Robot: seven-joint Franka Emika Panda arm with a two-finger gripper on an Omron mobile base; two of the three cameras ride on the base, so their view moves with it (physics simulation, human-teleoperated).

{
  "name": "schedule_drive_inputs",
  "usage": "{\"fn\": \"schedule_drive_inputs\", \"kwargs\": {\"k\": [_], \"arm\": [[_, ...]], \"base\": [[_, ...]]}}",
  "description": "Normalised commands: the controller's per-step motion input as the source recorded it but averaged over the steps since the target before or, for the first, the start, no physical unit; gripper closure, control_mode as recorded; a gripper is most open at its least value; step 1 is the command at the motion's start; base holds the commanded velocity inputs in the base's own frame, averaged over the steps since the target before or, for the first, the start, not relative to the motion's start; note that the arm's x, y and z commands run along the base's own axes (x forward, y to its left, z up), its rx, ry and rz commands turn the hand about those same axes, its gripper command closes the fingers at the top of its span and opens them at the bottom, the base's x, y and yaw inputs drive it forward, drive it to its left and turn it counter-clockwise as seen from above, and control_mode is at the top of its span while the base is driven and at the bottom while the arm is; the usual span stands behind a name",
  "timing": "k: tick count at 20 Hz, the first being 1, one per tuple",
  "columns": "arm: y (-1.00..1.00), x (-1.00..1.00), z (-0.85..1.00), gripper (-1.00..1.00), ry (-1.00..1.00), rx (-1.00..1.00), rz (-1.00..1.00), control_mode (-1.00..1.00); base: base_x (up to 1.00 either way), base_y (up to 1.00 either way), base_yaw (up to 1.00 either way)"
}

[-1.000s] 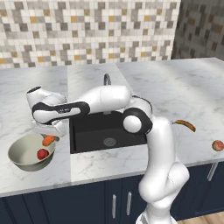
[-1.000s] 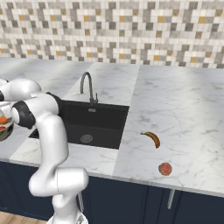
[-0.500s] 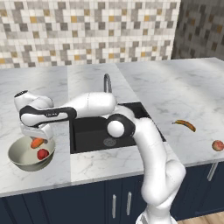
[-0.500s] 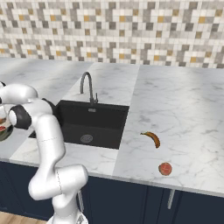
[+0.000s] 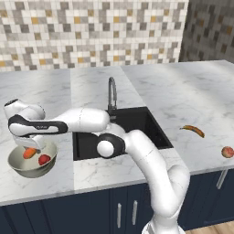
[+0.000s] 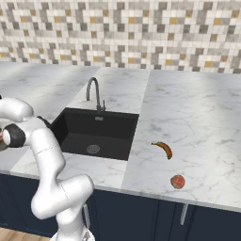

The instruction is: There is a mixed pile of frozen fruits and vegetables on the counter. Locate all the frozen vegetables and place the items in a bowl on the counter. Take all the frozen fruits and defrost them in a running sink.

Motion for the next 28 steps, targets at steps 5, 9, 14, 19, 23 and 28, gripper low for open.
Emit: {"fn": "schedule_drive_inputs", "kwargs": {"k": [5, 9, 14, 19, 23, 28], "arm": [[0.0, -0.16, -0.35, 1.0, 0.05, 0.02, -0.05, -1.0], [-0.03, -0.14, -0.15, -1.0, 0.01, 0.02, -0.04, -1.0], [-0.06, -0.13, -0.03, -1.0, 0.01, 0.01, -0.02, -1.0], [-0.15, -0.22, -0.01, -1.0, 0.0, 0.04, -0.03, -1.0], [-0.26, -0.31, -0.03, -1.0, -0.05, 0.1, -0.02, -1.0], [-0.36, -0.18, 0.06, -1.0, -0.06, 0.12, -0.01, -1.0]], "base": [[0.0, 0.0, 0.0], [0.0, 0.0, 0.0], [0.0, 0.0, 0.0], [0.0, 0.0, 0.0], [0.0, 0.0, 0.0], [0.0, 0.0, 0.0]]}}
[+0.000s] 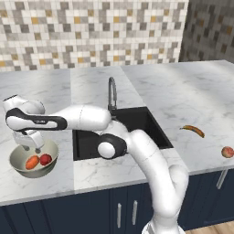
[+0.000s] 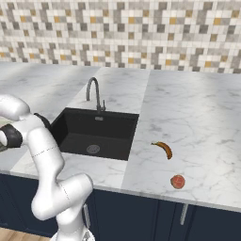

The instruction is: There is a mixed pile of frozen fruits and vegetables on the counter. Locate all the frozen vegetables and place the items in a bowl on the counter. Take all the frozen fruits and defrost them in a running sink.

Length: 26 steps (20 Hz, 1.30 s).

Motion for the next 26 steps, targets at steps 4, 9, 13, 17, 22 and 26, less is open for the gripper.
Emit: {"fn": "schedule_drive_inputs", "kwargs": {"k": [4, 9, 13, 17, 22, 26], "arm": [[-0.49, -0.26, 0.02, -1.0, -0.09, 0.06, 0.01, -1.0], [-0.4, -0.23, 0.21, -1.0, -0.12, 0.06, 0.05, -1.0], [-0.33, -0.12, 0.21, -1.0, -0.1, 0.1, 0.09, -1.0], [-0.29, -0.04, 0.29, -1.0, 0.0, 0.1, 0.07, -1.0], [-0.31, 0.0, 0.05, -1.0, 0.02, 0.01, 0.1, -1.0], [-0.34, 0.1, 0.03, -1.0, 0.05, -0.03, 0.06, -1.0]], "base": [[0.0, 0.0, 0.0], [0.0, 0.0, 0.0], [0.0, 0.0, 0.0], [0.0, 0.0, 0.0], [0.0, 0.0, 0.0], [0.0, 0.0, 0.0]]}}
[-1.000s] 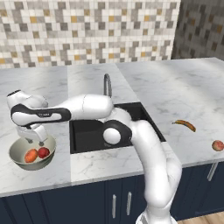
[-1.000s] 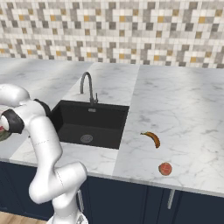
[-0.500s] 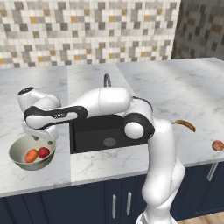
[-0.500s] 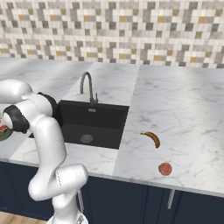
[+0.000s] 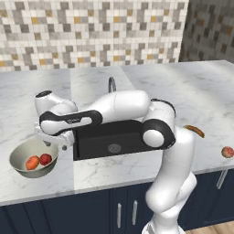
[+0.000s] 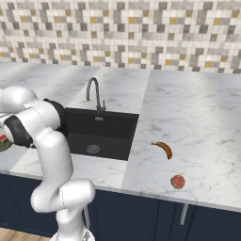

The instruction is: There is a mixed pile of frozen fruits and vegetables on the counter. Locate all the frozen vegetables and place the items in a bowl on the counter. Take all the frozen fruits and defrost them in a running sink.

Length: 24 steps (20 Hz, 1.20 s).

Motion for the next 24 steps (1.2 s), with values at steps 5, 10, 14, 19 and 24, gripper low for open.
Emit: {"fn": "schedule_drive_inputs", "kwargs": {"k": [5, 10, 14, 19, 24], "arm": [[-0.33, 0.18, 0.0, -1.0, 0.1, -0.01, -0.08, -1.0], [-0.41, 0.16, -0.04, -1.0, 0.04, 0.0, 0.03, -1.0], [-0.21, 0.06, -0.03, -1.0, 0.01, 0.0, 0.18, -1.0], [-0.09, 0.02, -0.02, -1.0, 0.02, -0.02, 0.23, -1.0], [-0.33, 0.0, -0.01, -1.0, -0.01, 0.0, 0.14, -1.0]], "base": [[0.0, 0.0, 0.0], [0.0, 0.0, 0.0], [0.0, 0.0, 0.0], [0.0, 0.0, 0.0], [0.0, 0.0, 0.0]]}}
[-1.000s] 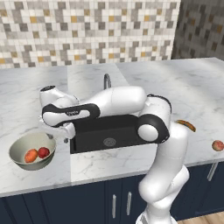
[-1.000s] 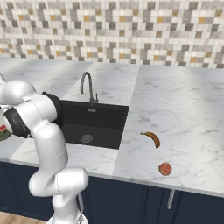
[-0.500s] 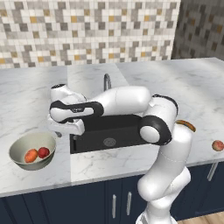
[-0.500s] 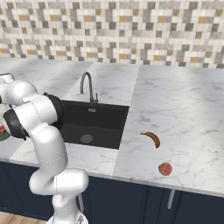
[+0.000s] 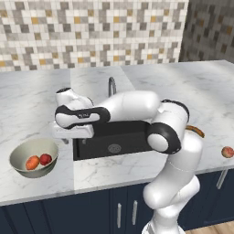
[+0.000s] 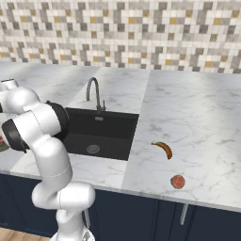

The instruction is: There is a mixed pile of frozen fruits and vegetables on the counter. Locate all the frozen vegetables and place the items in a bowl on the counter. Take all the frozen fruits and defrost them in a running sink.

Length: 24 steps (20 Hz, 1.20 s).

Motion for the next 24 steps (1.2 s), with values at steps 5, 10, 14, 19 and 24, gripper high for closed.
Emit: {"fn": "schedule_drive_inputs", "kwargs": {"k": [5, 10, 14, 19, 24], "arm": [[-0.41, 0.01, -0.04, -1.0, 0.01, 0.02, 0.08, -1.0], [-0.55, 0.08, -0.12, -1.0, 0.05, 0.01, 0.01, -1.0], [-0.42, 0.12, -0.03, -1.0, 0.03, 0.0, 0.0, -1.0], [-0.37, 0.16, 0.0, -1.0, 0.02, 0.01, 0.01, -1.0], [-0.41, 0.1, -0.01, -1.0, 0.02, 0.0, 0.01, -1.0]], "base": [[0.0, 0.0, 0.0], [0.0, 0.0, 0.0], [0.0, 0.0, 0.0], [0.0, 0.0, 0.0], [0.0, 0.0, 0.0]]}}
